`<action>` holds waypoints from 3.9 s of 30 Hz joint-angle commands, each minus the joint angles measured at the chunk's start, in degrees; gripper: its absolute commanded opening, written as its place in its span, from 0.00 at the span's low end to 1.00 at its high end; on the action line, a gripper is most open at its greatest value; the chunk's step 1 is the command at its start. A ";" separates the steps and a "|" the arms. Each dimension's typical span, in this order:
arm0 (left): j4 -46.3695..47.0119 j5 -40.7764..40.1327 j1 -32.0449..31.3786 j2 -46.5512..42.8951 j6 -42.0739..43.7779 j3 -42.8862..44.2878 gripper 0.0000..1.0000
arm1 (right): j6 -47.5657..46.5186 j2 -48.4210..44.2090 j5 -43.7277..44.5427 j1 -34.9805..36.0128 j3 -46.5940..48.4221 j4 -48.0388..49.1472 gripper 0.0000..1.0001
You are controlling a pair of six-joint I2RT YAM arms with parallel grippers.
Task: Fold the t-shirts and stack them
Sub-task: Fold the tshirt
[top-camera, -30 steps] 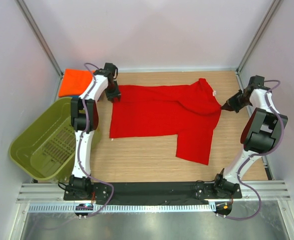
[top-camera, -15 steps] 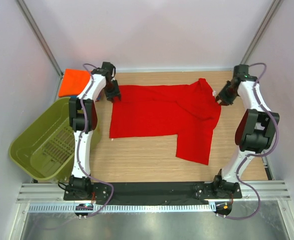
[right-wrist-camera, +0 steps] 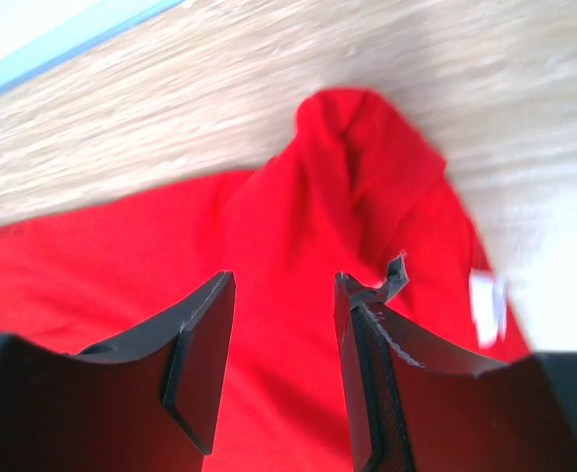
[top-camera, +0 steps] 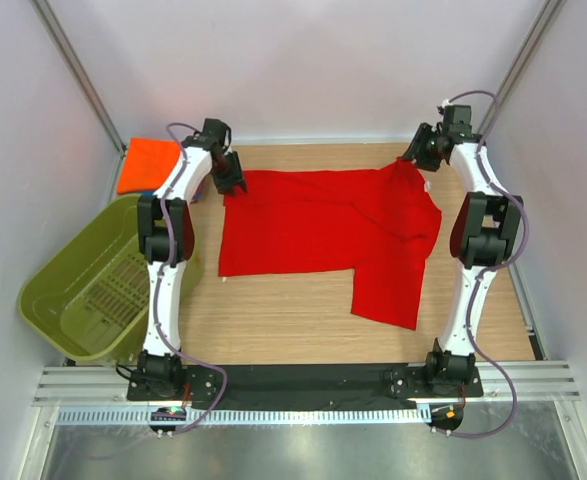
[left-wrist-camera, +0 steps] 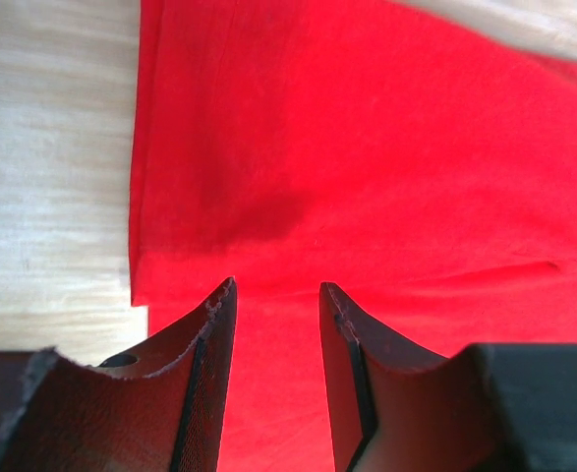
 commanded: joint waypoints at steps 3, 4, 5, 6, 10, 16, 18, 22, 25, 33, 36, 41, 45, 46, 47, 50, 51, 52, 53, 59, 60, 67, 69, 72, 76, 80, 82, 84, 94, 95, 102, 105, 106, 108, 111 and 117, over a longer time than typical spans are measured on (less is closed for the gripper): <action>2.70 -0.09 -0.17 2.29 -0.12 3.26 0.41 | -4.13 6.66 0.95 0.00 9.40 0.26 0.51; 2.44 -0.62 -0.17 2.46 -0.20 3.17 0.41 | -4.31 8.06 1.92 0.00 10.98 -0.17 0.51; 2.53 -0.97 -0.17 2.90 -0.12 3.26 0.41 | -4.40 8.86 2.63 0.00 11.77 -0.26 0.51; 2.53 -1.32 -0.08 2.99 -0.03 3.00 0.41 | -4.22 9.48 2.72 0.00 12.30 -0.09 0.51; 2.79 -2.20 -0.17 3.43 -0.20 2.47 0.40 | -2.99 10.89 1.14 0.52 11.52 4.73 0.51; 2.71 -4.13 -0.26 2.47 -0.38 0.54 0.40 | -3.52 13.79 6.40 1.58 14.23 6.68 0.52; 2.79 -4.57 -0.17 1.77 -0.29 -0.17 0.40 | -3.52 15.45 8.42 2.19 15.73 6.07 0.52; 3.23 -4.93 -0.17 0.80 -0.55 -1.92 0.40 | -3.95 17.39 9.93 3.25 17.66 5.89 0.51; 3.58 -4.84 -0.26 0.71 -0.73 -2.37 0.40 | -5.10 18.62 12.99 4.39 19.16 4.66 0.52; 1.57 -7.82 -0.17 2.20 -1.61 -2.64 0.40 | -6.43 20.04 33.19 5.98 23.30 3.69 0.14; -0.81 -8.79 -0.08 3.95 -2.05 -1.49 0.40 | -1.25 16.18 31.56 3.53 19.80 5.79 0.07; -2.22 -11.43 -0.17 5.28 -2.49 -1.22 0.40 | 19.71 10.10 10.67 -6.65 3.81 19.66 0.01; -1.96 -11.70 -0.17 5.54 -2.75 -1.49 0.40 | 27.14 12.02 -2.70 -9.83 -1.04 29.77 0.02; -2.04 -11.70 -0.17 5.63 -2.67 -1.49 0.40 | 27.94 12.38 -4.64 -10.10 -1.48 30.92 0.04; -2.04 -11.70 -0.17 5.63 -2.66 -1.31 0.40 | 28.38 12.65 -7.27 -10.37 -1.92 31.02 0.07; -2.04 -11.52 -0.17 5.63 -2.75 -0.79 0.40 | 29.96 12.39 -9.93 -10.98 -5.35 37.95 0.15; -2.04 -11.26 -0.08 5.54 -2.58 -0.44 0.40 | 30.58 12.38 -12.11 -11.07 -5.96 39.53 0.18; -2.04 -11.17 -0.17 5.63 -2.58 -0.17 0.40 | 31.98 12.56 -13.09 -11.42 -6.58 42.42 0.19; -2.22 -11.08 -0.17 5.63 -2.58 0.00 0.40 | 32.16 12.82 -13.62 -11.51 -6.59 42.89 0.19; -3.01 -11.17 -0.17 5.81 -2.14 1.94 0.41 | 30.94 12.91 -15.55 -12.48 -4.83 40.78 0.23; -3.18 -11.17 -0.17 5.81 -2.05 2.11 0.41 | 30.07 12.39 -15.38 -12.57 -4.57 39.82 0.25; -3.10 -10.82 -0.08 5.72 -1.00 3.17 0.41 | 18.81 13.69 -16.78 -13.53 0.70 22.88 0.36; -3.27 -10.82 -0.08 5.89 -0.91 3.08 0.41 | 17.41 15.10 -19.59 -14.06 1.76 20.58 0.36; -3.19 -10.81 -0.08 6.16 -0.82 3.17 0.41 | 16.00 17.21 -23.63 -14.15 2.64 18.37 0.37; -3.27 -10.73 -0.08 6.42 -0.91 3.52 0.41 | 12.67 20.81 -25.31 -14.24 5.35 14.09 0.38; -3.10 -10.64 0.01 6.42 -0.99 3.70 0.41 | 10.29 22.92 -26.72 -14.06 6.68 11.70 0.38; -2.92 -10.64 0.01 6.51 -1.08 3.96 0.41 | 8.53 23.19 -26.20 -13.71 7.91 8.89 0.38; -3.10 -10.64 0.01 6.51 -1.17 4.14 0.41 | 5.19 22.76 -24.88 -13.01 8.44 6.51 0.38; -3.18 -10.55 0.00 6.07 -1.52 4.14 0.41 | -4.65 19.68 -13.46 -9.06 8.09 -2.02 0.33; -3.18 -10.38 0.09 5.98 -1.52 4.14 0.41 | -5.36 19.59 -10.75 -8.44 8.18 -2.54 0.32; -2.92 -10.11 -0.08 5.89 -1.87 4.14 0.41 | -9.05 18.72 -0.46 -4.22 9.59 -5.63 0.25; -2.57 -9.85 0.01 6.07 -2.05 4.05 0.41 | -10.46 17.40 3.40 -2.46 8.88 -5.45 0.18; -2.57 -9.85 -0.08 6.16 -2.22 4.14 0.41 | -10.98 16.96 4.90 -1.76 8.80 -5.62 0.13; -2.57 -9.94 -0.08 6.42 -2.31 4.14 0.41 | -11.08 16.34 10.25 -1.32 8.80 -5.80 0.01; -2.83 -10.29 0.01 6.77 -2.31 4.05 0.41 | -10.37 13.72 17.28 -1.23 7.14 -4.40 0.01; -3.10 -11.17 0.00 7.21 -2.31 4.05 0.41 | -11.95 5.37 31.72 0.09 -0.59 2.71 0.01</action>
